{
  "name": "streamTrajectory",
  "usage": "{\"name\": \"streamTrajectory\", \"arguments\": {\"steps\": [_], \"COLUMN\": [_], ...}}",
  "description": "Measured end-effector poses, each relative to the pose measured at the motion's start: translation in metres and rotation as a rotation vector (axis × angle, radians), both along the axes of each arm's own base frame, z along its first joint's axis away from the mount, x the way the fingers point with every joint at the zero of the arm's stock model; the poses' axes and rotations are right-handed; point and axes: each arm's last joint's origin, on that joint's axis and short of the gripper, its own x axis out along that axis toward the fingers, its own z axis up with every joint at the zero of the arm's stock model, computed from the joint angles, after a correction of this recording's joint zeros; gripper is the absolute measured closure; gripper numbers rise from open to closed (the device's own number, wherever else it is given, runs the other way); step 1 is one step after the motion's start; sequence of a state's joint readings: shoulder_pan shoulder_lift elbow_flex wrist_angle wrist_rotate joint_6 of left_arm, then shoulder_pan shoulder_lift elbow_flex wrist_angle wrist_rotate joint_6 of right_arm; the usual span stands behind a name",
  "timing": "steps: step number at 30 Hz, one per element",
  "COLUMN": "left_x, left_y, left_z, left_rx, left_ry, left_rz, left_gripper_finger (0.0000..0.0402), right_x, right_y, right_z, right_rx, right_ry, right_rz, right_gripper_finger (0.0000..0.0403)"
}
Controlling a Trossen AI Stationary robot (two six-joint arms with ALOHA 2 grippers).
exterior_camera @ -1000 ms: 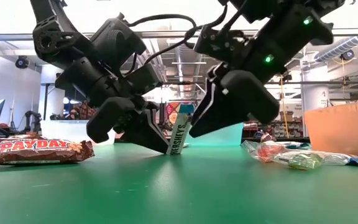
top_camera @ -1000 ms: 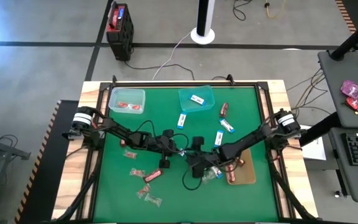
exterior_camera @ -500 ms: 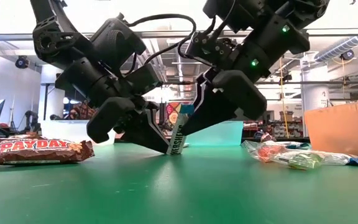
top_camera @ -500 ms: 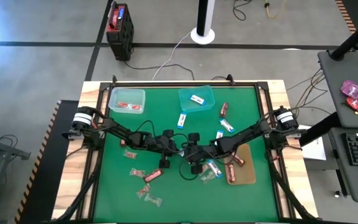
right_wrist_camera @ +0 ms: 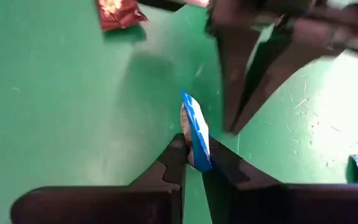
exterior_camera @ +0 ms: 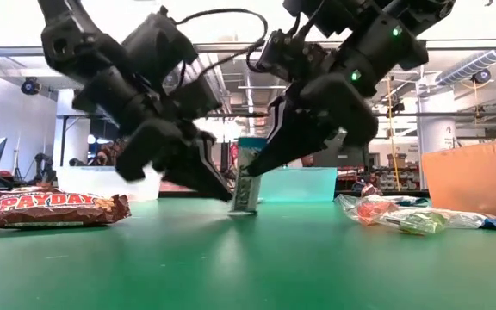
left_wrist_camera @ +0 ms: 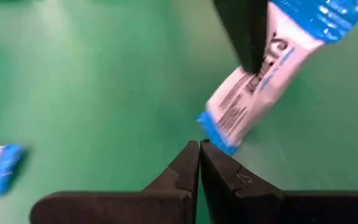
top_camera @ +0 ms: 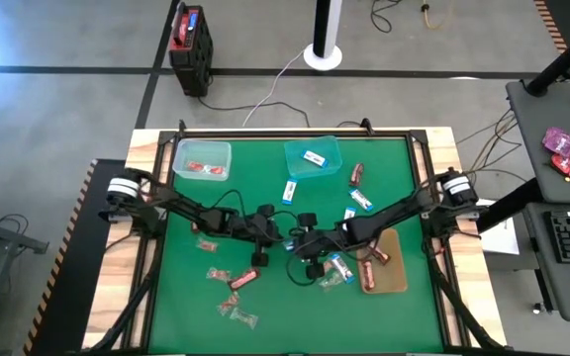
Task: Sort candy by brand, put in halloween buckets
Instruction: Put the white chocolate into the light blue bin, then put the orange gummy into the white bin
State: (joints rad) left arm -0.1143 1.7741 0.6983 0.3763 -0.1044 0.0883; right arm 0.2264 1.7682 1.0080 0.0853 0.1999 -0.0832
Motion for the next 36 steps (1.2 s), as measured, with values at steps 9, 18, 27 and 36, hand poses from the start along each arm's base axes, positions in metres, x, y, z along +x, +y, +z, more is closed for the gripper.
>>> {"name": "streamTrajectory", "arguments": {"steps": [9, 18, 27, 36], "left_x": [-0.026, -0.075, -0.109, -0.116], "left_y": [0.008, 0.004, 0.006, 0.001], "left_z": [0.064, 0.112, 0.12, 0.113], "left_rx": [0.111, 0.028, -0.107, -0.197], "left_ry": [-0.067, -0.04, 0.073, 0.199], "left_rz": [0.124, 0.143, 0.267, 0.215], "left_gripper_finger": [0.0402, 0.0401, 0.0402, 0.0402], "right_x": [-0.016, -0.018, -0.021, -0.019], "right_y": [-0.024, -0.111, -0.206, -0.226], "right_z": [0.053, 0.115, 0.105, 0.086], "right_rx": [-0.037, -0.124, 0.009, 0.039], "right_ry": [0.12, 0.117, 0.184, 0.238], "right_rz": [-0.231, -0.52, -0.611, -0.64], "right_gripper_finger": [0.0375, 0.0374, 0.037, 0.0268]}}
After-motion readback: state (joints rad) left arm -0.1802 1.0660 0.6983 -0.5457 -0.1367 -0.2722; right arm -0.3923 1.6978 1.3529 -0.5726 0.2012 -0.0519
